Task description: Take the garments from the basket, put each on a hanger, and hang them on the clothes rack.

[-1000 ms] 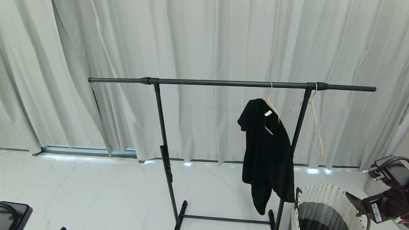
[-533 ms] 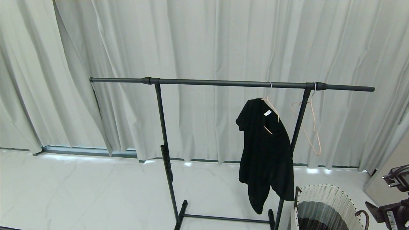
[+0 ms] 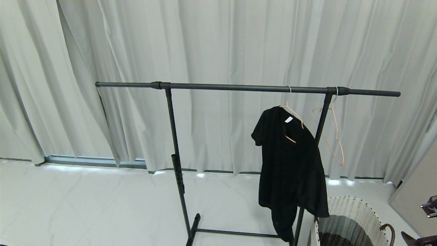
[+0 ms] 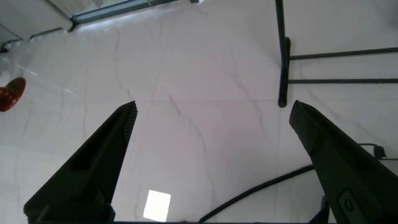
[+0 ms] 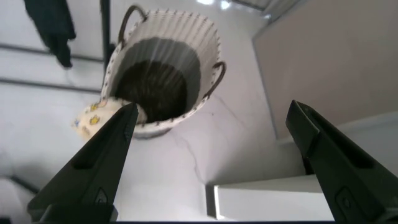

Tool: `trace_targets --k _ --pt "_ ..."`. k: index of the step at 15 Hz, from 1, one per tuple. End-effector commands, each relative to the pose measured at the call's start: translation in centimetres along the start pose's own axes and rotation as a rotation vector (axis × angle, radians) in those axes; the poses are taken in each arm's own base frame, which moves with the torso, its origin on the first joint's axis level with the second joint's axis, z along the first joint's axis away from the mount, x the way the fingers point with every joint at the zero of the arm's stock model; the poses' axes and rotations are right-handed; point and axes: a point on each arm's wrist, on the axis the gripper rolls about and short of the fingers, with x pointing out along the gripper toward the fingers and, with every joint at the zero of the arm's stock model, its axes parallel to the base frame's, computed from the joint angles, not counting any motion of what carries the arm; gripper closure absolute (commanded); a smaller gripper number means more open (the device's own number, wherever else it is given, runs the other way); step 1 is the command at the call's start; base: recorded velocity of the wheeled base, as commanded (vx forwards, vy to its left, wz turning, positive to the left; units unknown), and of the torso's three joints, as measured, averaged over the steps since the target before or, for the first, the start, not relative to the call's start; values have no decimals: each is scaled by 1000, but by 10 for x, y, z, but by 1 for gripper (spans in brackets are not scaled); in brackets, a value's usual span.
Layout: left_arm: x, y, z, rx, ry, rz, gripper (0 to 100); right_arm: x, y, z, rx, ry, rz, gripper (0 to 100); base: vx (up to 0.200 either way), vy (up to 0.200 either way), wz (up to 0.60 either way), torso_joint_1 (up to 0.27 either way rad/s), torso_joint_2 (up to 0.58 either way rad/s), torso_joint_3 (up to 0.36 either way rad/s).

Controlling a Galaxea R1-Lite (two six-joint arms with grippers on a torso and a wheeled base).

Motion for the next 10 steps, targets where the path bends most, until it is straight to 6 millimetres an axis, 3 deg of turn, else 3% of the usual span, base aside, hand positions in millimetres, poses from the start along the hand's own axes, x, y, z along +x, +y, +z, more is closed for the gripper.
trace_targets --k 1,7,10 --pt "2 -1 1 9 20 -7 0 -5 -1 -3 2 -2 -3 0 0 0 0 -168 383 198" --pt "1 0 0 -48 24 17 0 -52 -4 -51 -31 89 28 0 0 0 0 -219 498 276" --pt "2 0 0 -45 29 14 0 -52 -4 -50 -23 75 23 0 0 0 0 -217 497 289"
